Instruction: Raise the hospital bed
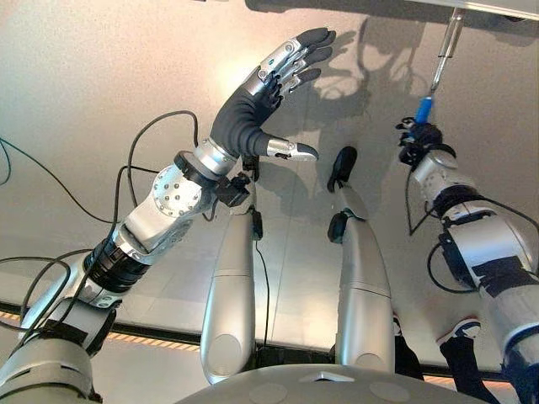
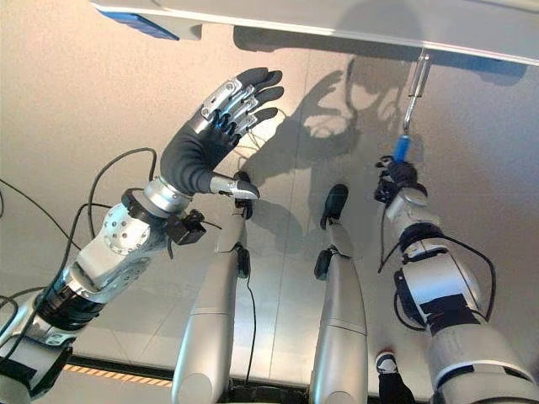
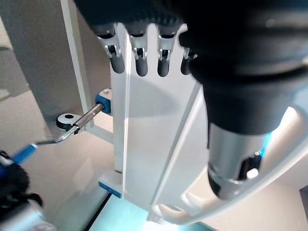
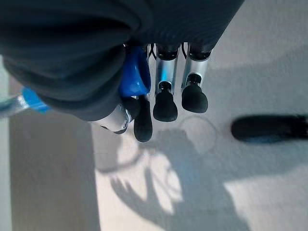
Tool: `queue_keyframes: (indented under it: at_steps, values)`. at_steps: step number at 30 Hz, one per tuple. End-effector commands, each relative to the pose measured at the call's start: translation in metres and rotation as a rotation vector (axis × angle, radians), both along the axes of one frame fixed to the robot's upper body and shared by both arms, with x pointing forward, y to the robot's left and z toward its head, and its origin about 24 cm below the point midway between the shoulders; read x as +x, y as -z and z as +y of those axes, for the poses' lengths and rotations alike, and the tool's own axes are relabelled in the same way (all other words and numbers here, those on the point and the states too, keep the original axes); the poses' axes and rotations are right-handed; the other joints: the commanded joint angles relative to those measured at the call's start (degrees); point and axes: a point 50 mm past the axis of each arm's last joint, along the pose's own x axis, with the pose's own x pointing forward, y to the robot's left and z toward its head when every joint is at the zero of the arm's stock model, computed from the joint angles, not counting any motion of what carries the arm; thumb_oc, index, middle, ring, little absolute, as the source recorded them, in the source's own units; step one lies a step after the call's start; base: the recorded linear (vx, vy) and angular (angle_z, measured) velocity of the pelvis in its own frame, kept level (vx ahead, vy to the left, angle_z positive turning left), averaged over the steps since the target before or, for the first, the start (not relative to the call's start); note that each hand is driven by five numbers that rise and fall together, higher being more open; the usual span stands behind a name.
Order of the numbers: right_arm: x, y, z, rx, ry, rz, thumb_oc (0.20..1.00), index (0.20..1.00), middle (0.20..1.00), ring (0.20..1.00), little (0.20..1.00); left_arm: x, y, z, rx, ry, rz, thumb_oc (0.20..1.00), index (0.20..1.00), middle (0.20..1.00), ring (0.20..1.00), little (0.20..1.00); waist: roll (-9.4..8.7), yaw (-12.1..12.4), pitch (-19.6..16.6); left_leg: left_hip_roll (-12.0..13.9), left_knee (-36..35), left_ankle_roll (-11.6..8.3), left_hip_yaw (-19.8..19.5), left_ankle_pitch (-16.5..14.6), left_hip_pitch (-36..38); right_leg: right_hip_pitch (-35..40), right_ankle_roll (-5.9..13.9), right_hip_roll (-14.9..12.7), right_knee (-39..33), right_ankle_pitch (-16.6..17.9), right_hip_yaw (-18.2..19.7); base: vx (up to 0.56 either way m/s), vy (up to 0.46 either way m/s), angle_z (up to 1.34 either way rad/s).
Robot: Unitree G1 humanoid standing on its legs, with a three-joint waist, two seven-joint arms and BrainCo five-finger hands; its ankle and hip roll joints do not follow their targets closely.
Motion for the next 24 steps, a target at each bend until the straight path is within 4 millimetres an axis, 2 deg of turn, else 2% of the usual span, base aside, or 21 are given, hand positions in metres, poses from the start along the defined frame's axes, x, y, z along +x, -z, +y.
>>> queue_keyframes:
  at_steps: [1, 8, 13, 15, 16, 17, 19, 20, 21, 22, 23, 24]
  values:
    - [-0.029, 0.011, -0.048, 0.057, 0.173, -0.031, 0.2, 0.2, 0.2, 0.2, 0.2, -0.026, -0.012, -0.003, -0.101, 0.12, -0.07, 1.0, 1.0, 1.0, 1.0, 1.0, 3.32, -3.3, -1.2, -0.5, 3.8, 0.55, 2.7, -6.0, 1.8, 3.0, 4.34, 1.1, -2.9, 1.0, 0.6, 0.0, 0.0, 0.0]
    - [-0.042, 0.009, -0.066, 0.099, 0.233, -0.131, 0.2, 0.2, 0.2, 0.2, 0.2, -0.025, -0.011, 0.005, -0.108, 0.084, -0.069, 1.0, 1.0, 1.0, 1.0, 1.0, 2.25, -4.7, -1.2, -0.1, 5.0, 0.62, 2.9, -6.7, 1.7, 2.5, 4.28, 1.4, -2.2, 0.8, 1.1, 0.0, -0.004, -0.03]
    - [-0.039, -0.002, -0.057, 0.114, 0.203, -0.239, 0.2, 0.2, 0.2, 0.2, 0.2, -0.024, -0.01, 0.011, -0.116, 0.058, -0.06, 1.0, 1.0, 1.0, 1.0, 1.0, 1.55, -5.6, -1.2, 0.2, 5.5, 0.69, 3.2, -7.0, 1.4, 2.0, 4.34, 1.6, -1.9, 0.9, 1.5, 0.0, 0.0, 0.0]
    - [-0.033, -0.031, -0.018, 0.123, 0.019, -0.469, 0.2, 0.2, 0.2, 0.2, 0.2, -0.025, -0.011, 0.018, -0.142, 0.026, -0.067, 1.0, 1.0, 1.0, 1.0, 1.0, 0.71, -6.7, -1.2, 0.5, 5.5, 0.61, 3.6, -6.9, 0.9, 1.4, 4.3, 1.9, -2.1, 1.1, 1.9, 0.0, 0.0, 0.0]
    - [-0.034, -0.029, -0.017, 0.123, 0.021, -0.465, 0.2, 0.2, 0.2, 0.2, 0.2, -0.025, -0.01, 0.018, -0.141, 0.026, -0.064, 1.0, 1.0, 1.0, 1.0, 1.0, 0.6, -6.7, -1.2, 0.4, 5.5, 0.61, 3.7, -6.9, 1.1, 1.5, 4.31, 1.9, -2.0, 1.1, 1.9, 0.0, -0.016, -0.06]
    - [-0.046, -0.043, 0.005, 0.143, -0.086, -0.622, 0.2, 0.2, 0.2, 0.2, 0.2, -0.025, -0.01, 0.023, -0.146, -0.008, -0.071, 1.0, 1.0, 1.0, 1.0, 1.0, -0.19, -7.8, -1.2, 0.4, 5.3, 0.62, 3.8, -6.8, 1.0, 1.3, 4.34, 2.1, -2.2, 1.3, 2.2, 0.0, -0.017, -0.12]
    - [-0.063, -0.044, 0.02, 0.176, -0.149, -0.711, 0.2, 0.2, 0.2, 0.2, 0.2, -0.026, -0.009, 0.027, -0.138, -0.042, -0.079, 1.0, 1.0, 1.0, 1.0, 1.0, -0.91, -8.5, -1.2, 0.4, 5.1, 0.78, 3.8, -6.7, 1.0, 1.2, 4.35, 2.2, -2.3, 1.3, 2.4, 0.03, -0.016, -0.14]
    - [-0.072, -0.043, 0.026, 0.176, -0.177, -0.74, 0.2, 0.2, 0.2, 0.2, 0.2, -0.027, -0.006, 0.029, -0.132, -0.055, -0.071, 1.0, 1.0, 1.0, 1.0, 1.0, -1.07, -8.7, -1.2, 0.3, 5.3, 0.43, 3.1, -8.4, 2.6, 2.6, 4.81, 2.3, -1.6, -0.3, 2.8, 0.0, -0.023, -0.1]
    - [-0.08, -0.049, 0.033, 0.163, -0.221, -0.785, 0.2, 0.2, 0.2, 0.2, 0.2, -0.028, -0.009, 0.032, -0.131, -0.069, -0.089, 1.0, 1.0, 1.0, 1.0, 1.0, -1.3, -9.1, -1.2, 0.3, 5.1, 0.77, 4.0, -6.8, 1.1, 1.2, 4.37, 2.1, -2.0, 1.2, 2.3, 0.06, -0.003, -0.08]
    - [-0.082, -0.046, 0.034, 0.165, -0.219, -0.772, 0.2, 0.2, 0.2, 0.2, 0.2, -0.028, -0.006, 0.032, -0.129, -0.07, -0.077, 1.0, 1.0, 1.0, 1.0, 1.0, -1.28, -9.0, -1.2, 0.3, 5.3, 0.41, 3.2, -8.4, 2.5, 2.5, 4.84, 2.2, -1.5, -0.3, 2.7, -0.06, -0.03, -0.07]
    - [-0.093, -0.056, 0.046, 0.163, -0.301, -0.845, 0.2, 0.2, 0.2, 0.2, 0.2, -0.032, -0.01, 0.035, -0.122, -0.087, -0.106, 1.0, 1.0, 1.0, 1.0, 1.0, -1.57, -9.6, -1.2, 0.4, 5.3, 0.77, 4.0, -6.9, 1.0, 1.1, 4.3, 2.1, -1.9, 1.1, 2.3, 0.05, -0.002, -0.05]
    - [-0.098, -0.055, 0.051, 0.159, -0.339, -0.846, 0.2, 0.2, 0.2, 0.2, 0.2, -0.033, -0.007, 0.036, -0.112, -0.093, -0.1, 1.0, 1.0, 1.0, 1.0, 1.0, -1.65, -9.6, -1.2, 0.4, 5.8, 0.38, 3.2, -8.7, 2.5, 2.7, 4.8, 2.2, -1.3, -0.6, 2.6, -0.06, -0.028, -0.05]
